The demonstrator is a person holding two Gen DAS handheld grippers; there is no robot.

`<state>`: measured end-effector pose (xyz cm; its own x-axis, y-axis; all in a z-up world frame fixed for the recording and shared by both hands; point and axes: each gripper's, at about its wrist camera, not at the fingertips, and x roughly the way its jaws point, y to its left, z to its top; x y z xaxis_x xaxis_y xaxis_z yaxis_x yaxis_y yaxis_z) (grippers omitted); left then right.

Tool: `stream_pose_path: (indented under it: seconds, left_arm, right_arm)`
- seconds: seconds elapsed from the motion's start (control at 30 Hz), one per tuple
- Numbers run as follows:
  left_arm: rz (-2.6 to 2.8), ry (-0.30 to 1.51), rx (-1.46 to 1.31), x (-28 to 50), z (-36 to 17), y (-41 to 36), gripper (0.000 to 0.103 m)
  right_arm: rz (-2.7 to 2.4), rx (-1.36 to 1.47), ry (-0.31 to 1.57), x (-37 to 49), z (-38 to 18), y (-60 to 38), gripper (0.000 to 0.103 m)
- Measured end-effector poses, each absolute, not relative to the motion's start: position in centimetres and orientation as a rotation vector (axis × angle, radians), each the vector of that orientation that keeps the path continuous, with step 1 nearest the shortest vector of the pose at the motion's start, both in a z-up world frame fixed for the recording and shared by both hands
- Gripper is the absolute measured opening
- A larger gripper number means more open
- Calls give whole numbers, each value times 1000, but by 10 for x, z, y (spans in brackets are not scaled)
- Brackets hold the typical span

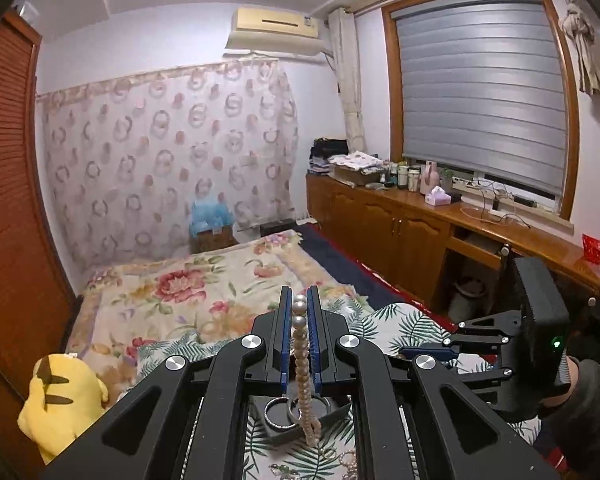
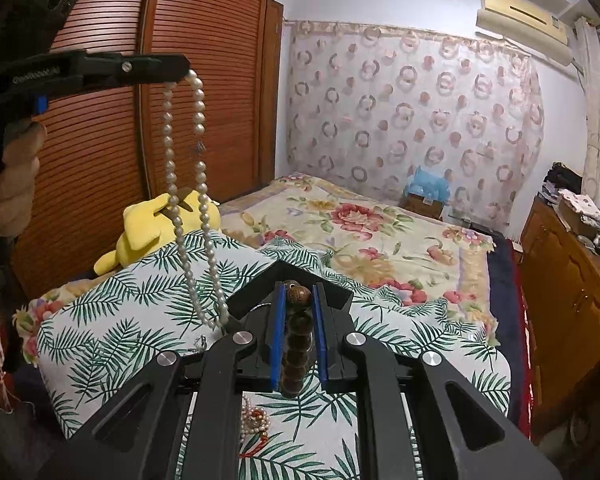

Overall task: Organize jewelry
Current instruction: 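Lift the pearl necklace and bead bracelet over the black box with both grippers, then open both grippers to release the necklace and bracelet into the box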

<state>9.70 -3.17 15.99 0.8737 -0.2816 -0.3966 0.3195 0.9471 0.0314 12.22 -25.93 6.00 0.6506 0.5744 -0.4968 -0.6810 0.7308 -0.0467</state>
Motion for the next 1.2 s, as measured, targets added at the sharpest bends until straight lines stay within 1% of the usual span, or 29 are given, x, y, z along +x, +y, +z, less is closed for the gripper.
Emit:
stream_pose_path:
  seconds: [0.27,0.47,0.63,0.93,1.2]
  left_arm:
    - [-310,439,81,130,145,-30,7]
    - [-311,494,82,157,125,-30,7]
    - [-314,546,73,167,96,-26,7]
    - [-302,644,43,179,44,-14,7]
    - [-301,680,41,175,23,-10,7]
  right_arm:
    - [741,-227,472,145,67,-253,15]
    - [749,-228,484,172,61,-242,15]
    - [734,-231,492,197,46,-230,15]
    - [734,-254,573,241,7,-202,15]
    - [713,-257,625,246,-18,-192,18]
